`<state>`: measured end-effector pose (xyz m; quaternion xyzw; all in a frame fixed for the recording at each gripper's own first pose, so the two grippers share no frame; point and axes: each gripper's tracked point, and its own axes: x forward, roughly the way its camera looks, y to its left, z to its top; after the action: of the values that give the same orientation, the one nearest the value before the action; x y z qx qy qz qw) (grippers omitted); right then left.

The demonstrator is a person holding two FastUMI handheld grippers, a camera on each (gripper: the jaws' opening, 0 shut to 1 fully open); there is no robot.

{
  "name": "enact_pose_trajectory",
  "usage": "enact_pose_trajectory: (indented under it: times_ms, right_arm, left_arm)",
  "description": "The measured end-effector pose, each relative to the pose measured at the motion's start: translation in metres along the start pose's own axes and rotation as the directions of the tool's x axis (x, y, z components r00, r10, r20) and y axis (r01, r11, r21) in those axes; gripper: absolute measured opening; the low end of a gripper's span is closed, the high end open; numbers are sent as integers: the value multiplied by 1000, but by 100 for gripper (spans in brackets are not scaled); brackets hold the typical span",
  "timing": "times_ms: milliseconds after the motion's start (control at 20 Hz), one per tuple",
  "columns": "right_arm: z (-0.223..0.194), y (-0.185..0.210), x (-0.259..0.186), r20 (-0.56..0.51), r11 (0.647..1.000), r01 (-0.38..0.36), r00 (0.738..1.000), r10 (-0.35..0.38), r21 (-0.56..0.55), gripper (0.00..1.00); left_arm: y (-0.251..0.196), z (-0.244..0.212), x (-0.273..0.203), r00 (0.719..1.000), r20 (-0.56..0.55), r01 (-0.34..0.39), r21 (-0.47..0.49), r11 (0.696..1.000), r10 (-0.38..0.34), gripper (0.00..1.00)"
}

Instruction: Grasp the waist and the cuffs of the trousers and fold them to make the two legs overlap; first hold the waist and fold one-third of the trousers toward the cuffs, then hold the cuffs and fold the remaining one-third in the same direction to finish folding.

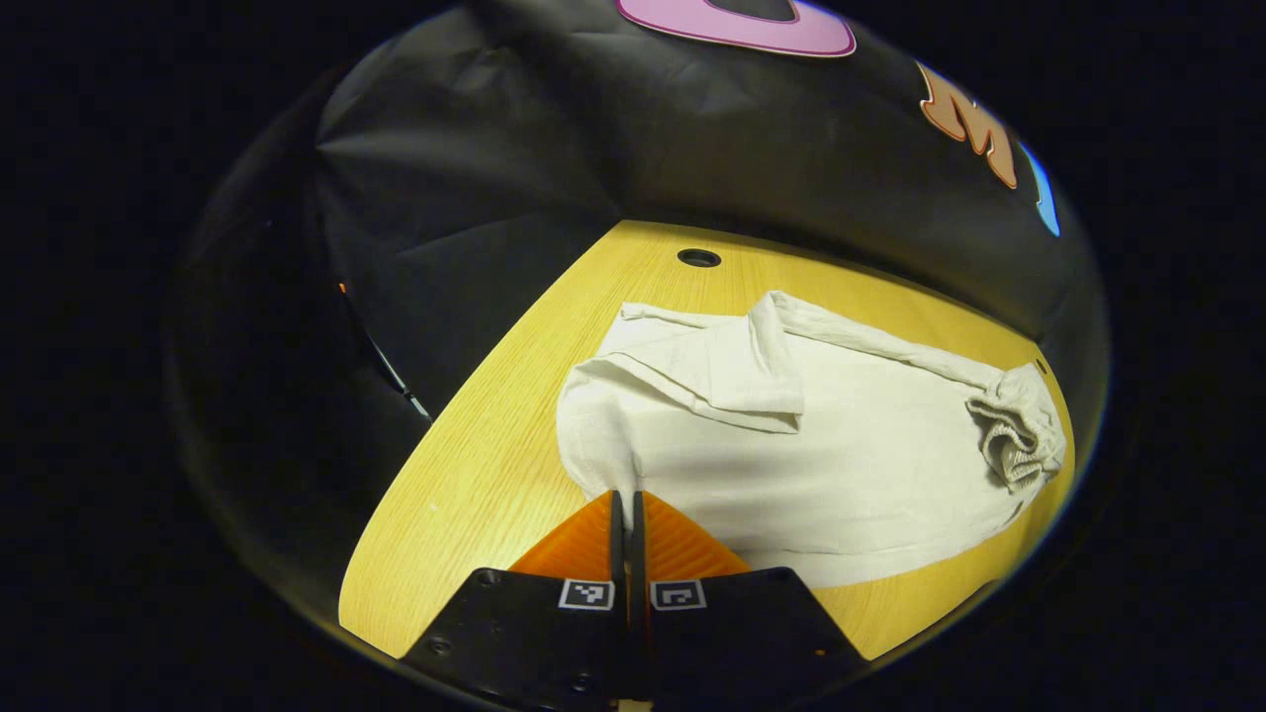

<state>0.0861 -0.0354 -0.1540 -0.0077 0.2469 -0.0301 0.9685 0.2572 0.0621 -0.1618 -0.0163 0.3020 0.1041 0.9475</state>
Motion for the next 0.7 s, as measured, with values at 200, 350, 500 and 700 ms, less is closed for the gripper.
enact_pose_trajectory:
  times_ms: [200,350,500,700]
  right_arm:
    - [-3,-9,-3,-5,1000,15,1000,-14,14,96]
    - [-7,-21,-8,-9,1000,25,1000,-25,14,94]
    - [-7,-34,-13,-3,999,29,1000,-29,22,94]
    - [-7,-55,-18,-2,999,30,1000,-30,14,94]
  left_arm:
    - [-33,6,-11,998,-5,69,-114,991,-70,0]
    - [-57,23,-24,994,33,106,-149,983,-102,0]
    - [-92,50,-40,985,84,165,-157,974,-154,0]
    - [-146,88,-67,964,168,235,-165,958,-207,0]
